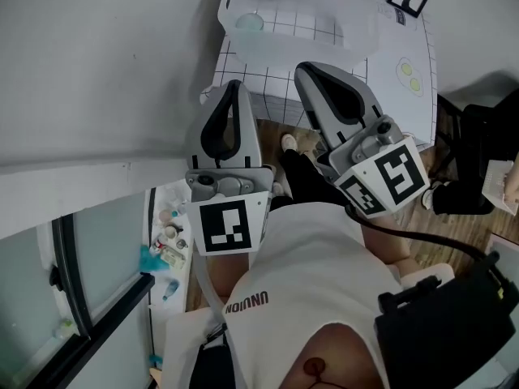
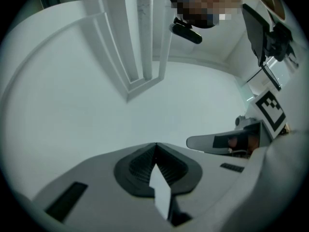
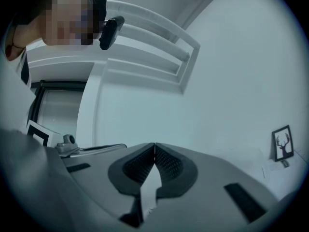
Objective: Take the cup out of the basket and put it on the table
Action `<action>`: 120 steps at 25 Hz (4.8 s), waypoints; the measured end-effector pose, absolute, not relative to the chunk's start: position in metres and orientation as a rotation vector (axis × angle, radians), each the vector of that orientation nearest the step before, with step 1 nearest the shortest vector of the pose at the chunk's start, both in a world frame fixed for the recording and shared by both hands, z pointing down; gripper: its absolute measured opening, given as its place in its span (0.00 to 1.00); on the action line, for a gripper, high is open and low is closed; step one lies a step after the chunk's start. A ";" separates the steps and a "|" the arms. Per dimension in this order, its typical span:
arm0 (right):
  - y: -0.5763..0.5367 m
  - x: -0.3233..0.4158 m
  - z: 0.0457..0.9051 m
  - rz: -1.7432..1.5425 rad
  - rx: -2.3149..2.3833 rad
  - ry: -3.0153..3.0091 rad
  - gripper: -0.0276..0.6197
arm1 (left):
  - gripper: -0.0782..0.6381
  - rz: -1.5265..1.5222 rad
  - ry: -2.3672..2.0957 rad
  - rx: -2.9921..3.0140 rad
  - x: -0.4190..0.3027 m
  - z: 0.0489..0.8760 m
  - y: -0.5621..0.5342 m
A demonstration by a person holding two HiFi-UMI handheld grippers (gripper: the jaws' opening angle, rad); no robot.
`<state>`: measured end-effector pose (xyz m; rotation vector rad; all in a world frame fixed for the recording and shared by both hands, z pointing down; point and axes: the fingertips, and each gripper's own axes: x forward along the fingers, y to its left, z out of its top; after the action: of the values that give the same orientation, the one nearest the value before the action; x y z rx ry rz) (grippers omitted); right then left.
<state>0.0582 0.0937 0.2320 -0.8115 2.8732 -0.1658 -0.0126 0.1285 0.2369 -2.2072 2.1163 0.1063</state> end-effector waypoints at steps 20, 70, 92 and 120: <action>-0.060 0.021 0.212 -0.139 -0.590 2.944 0.07 | 0.13 0.089 2.288 -1.981 -0.047 0.218 -0.010; -0.200 -0.078 0.322 -0.292 -0.820 3.265 0.08 | 0.13 0.113 2.072 -2.238 -0.145 0.232 -0.143; -0.212 -0.088 0.417 -0.475 -0.772 3.569 0.20 | 0.13 0.072 2.029 -2.395 -0.156 0.261 -0.168; -0.190 -0.096 0.504 -0.472 -0.551 3.890 0.22 | 0.13 0.030 2.021 -2.471 -0.156 0.281 -0.186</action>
<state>-0.0956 -0.1900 0.5040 -0.5513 3.8900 -0.4722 -0.1559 -0.1865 0.2806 -2.4705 2.0211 0.0295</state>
